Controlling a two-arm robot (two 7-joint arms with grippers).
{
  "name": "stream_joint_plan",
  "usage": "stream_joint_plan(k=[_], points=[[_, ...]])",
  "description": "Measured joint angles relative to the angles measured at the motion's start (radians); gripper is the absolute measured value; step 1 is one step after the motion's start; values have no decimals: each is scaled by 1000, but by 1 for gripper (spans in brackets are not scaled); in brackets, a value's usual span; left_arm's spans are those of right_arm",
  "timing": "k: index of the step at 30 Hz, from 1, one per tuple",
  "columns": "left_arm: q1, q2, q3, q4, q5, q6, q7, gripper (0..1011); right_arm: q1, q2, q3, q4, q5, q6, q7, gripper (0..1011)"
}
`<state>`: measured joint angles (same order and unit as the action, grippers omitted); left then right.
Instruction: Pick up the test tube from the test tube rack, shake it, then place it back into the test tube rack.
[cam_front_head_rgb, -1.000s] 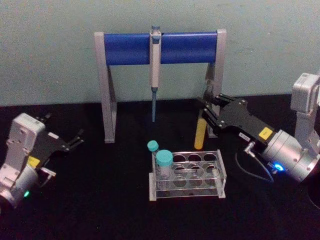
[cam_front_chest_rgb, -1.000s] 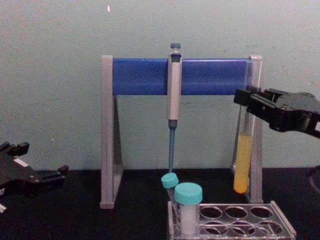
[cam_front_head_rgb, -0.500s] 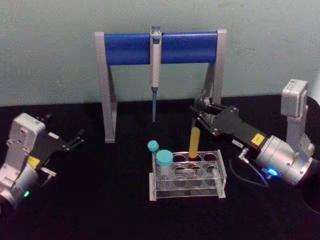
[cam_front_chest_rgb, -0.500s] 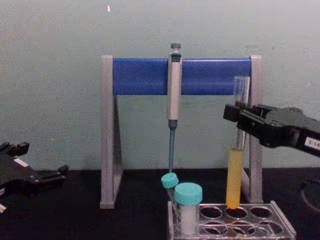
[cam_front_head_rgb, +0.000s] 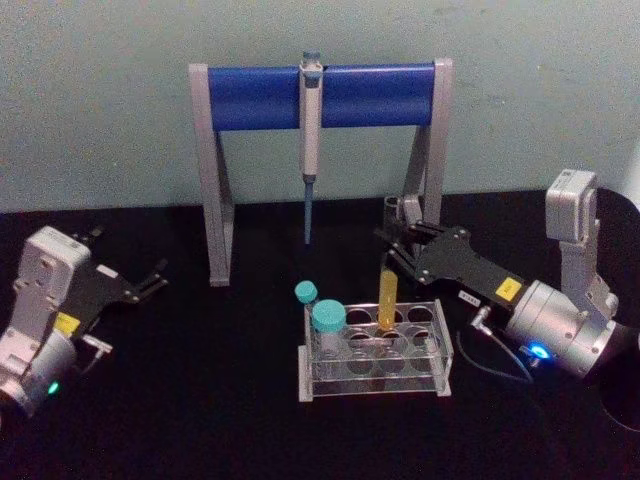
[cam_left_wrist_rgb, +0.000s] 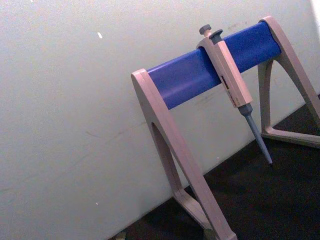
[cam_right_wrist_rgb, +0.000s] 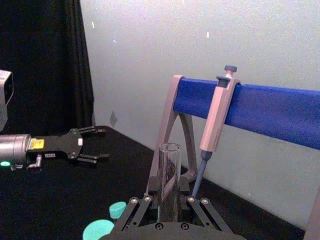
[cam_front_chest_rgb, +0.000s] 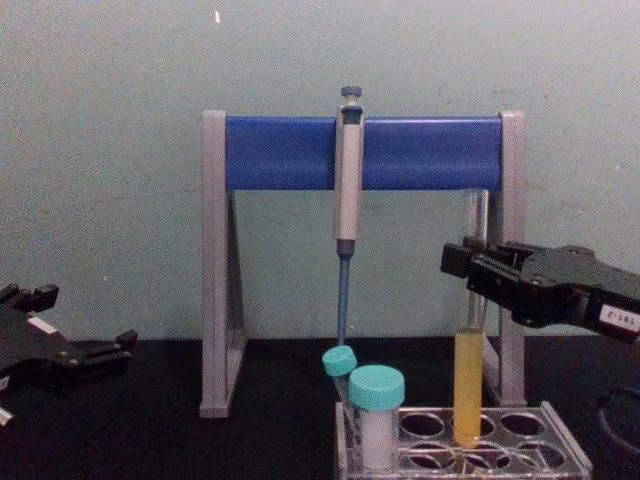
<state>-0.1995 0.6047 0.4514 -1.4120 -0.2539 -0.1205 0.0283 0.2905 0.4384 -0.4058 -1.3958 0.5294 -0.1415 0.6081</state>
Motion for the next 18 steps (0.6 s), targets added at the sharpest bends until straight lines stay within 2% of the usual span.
stream_joint_plan(k=[18], points=[[0,0,0,0,0,0,0,1001,18,-9,-14,47,-7,12,5,232]])
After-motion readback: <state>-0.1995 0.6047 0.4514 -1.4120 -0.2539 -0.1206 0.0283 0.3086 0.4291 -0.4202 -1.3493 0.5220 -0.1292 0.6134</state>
